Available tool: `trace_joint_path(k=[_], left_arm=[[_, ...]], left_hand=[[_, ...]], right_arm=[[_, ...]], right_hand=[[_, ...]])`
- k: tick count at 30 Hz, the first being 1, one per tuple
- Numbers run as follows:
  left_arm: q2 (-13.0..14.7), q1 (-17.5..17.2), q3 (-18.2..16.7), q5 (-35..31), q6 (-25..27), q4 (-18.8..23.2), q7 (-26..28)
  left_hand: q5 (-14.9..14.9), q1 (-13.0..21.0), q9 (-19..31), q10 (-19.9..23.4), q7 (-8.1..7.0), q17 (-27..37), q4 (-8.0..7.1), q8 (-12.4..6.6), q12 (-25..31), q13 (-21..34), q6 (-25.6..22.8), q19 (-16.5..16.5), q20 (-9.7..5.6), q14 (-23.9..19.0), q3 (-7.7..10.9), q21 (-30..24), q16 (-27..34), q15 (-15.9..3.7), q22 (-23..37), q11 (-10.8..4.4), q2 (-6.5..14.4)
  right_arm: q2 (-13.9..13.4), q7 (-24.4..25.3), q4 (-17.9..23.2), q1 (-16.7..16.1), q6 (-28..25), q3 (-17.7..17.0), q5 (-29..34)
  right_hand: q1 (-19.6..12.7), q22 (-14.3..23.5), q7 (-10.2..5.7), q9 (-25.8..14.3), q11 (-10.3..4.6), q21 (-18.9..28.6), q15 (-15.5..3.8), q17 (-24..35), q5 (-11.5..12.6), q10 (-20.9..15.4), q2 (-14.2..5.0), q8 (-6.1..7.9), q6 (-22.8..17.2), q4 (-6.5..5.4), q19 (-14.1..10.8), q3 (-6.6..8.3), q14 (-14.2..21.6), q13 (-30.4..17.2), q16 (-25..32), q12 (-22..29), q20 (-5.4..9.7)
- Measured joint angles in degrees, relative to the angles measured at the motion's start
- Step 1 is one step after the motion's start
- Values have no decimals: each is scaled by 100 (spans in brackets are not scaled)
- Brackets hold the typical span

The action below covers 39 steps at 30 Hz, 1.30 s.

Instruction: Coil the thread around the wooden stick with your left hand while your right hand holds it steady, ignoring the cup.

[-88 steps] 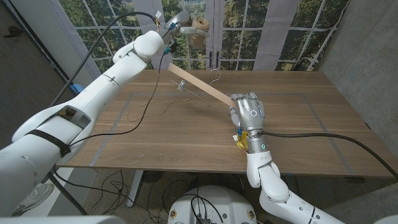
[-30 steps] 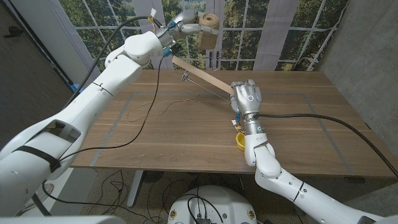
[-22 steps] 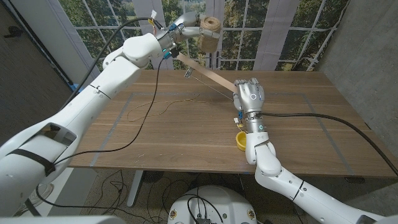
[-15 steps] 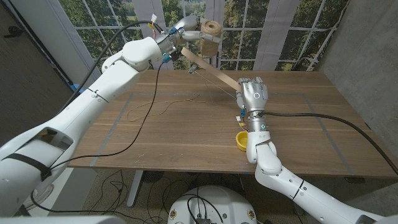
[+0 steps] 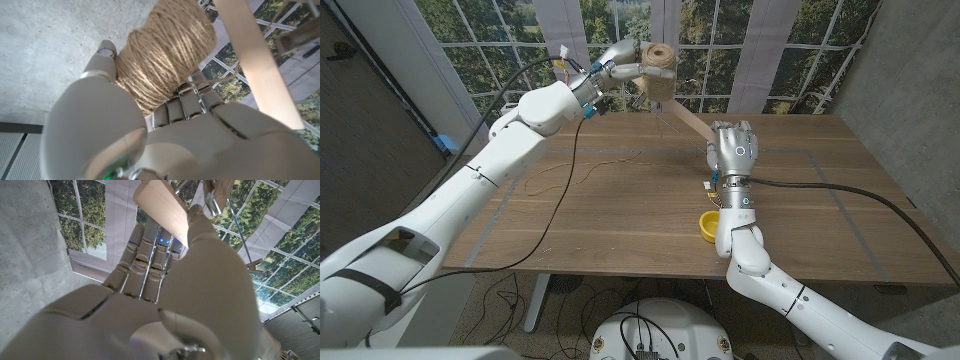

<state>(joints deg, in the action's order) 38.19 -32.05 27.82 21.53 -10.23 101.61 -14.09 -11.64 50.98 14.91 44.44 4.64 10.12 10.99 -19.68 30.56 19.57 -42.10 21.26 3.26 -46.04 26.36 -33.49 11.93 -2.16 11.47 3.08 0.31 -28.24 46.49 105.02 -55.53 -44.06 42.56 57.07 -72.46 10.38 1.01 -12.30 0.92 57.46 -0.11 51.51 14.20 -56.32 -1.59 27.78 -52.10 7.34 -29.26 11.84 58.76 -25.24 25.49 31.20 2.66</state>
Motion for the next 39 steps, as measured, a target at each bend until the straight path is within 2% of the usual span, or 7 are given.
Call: trace_joint_path(k=[4,18,26,29,33,39], left_arm=[[-28,-118,-25,20,-86,-37,-2],[-14,-719,-186,-713,-812,126,751],[-117,-1043,-259,-791,-1006,124,1011],[-249,-1191,-289,-727,-1107,50,1216],[-593,-1484,-355,-741,-1196,-46,1641],[-1111,-1775,-407,-1029,-1383,-225,2573]], left_hand=[[0,0,14,0,0,0,0,0,-13,5,0,0,0,0,-1,0,0,0,0,0,0],[0,0,14,1,1,0,-2,1,-56,34,-1,0,0,0,-2,-23,-2,0,0,0,0],[0,0,13,1,2,0,14,8,-80,138,-2,0,1,-11,13,-23,-6,11,0,0,0],[0,0,14,1,7,0,14,18,-84,167,-7,1,1,-11,14,-23,-6,11,0,0,0],[0,0,6,1,9,0,14,19,-87,172,-8,3,-2,-11,14,-63,-6,11,0,1,0],[0,0,-2,34,9,0,14,45,-130,183,-9,70,-68,-21,14,-107,-22,21,0,34,0]], right_arm=[[45,60,-50,51,-39,0,-82],[190,194,-242,203,-283,3,-362],[231,337,-295,230,-357,-34,-551],[245,438,-298,230,-358,-60,-638],[246,525,-286,231,-353,-68,-696],[229,644,-216,225,-325,-72,-759]], right_hand=[[0,0,0,0,0,0,0,6,0,0,0,-10,0,0,0,0,0,-2,-5,0,0],[0,0,-1,0,-1,45,-1,47,0,0,0,-10,1,2,30,-4,42,2,-43,-2,30],[0,0,-1,0,-1,83,-1,74,0,0,0,4,1,10,62,-27,41,-13,-55,-4,-1],[0,0,-1,0,19,83,-1,75,1,-21,0,4,2,15,62,-31,41,-14,-66,-23,-1],[0,0,-2,0,29,83,-2,87,1,-32,0,4,2,15,61,-32,41,-6,-67,-25,-1],[0,1,-2,0,20,112,-10,89,2,-41,0,0,2,13,72,-33,74,-6,-89,-43,9]])
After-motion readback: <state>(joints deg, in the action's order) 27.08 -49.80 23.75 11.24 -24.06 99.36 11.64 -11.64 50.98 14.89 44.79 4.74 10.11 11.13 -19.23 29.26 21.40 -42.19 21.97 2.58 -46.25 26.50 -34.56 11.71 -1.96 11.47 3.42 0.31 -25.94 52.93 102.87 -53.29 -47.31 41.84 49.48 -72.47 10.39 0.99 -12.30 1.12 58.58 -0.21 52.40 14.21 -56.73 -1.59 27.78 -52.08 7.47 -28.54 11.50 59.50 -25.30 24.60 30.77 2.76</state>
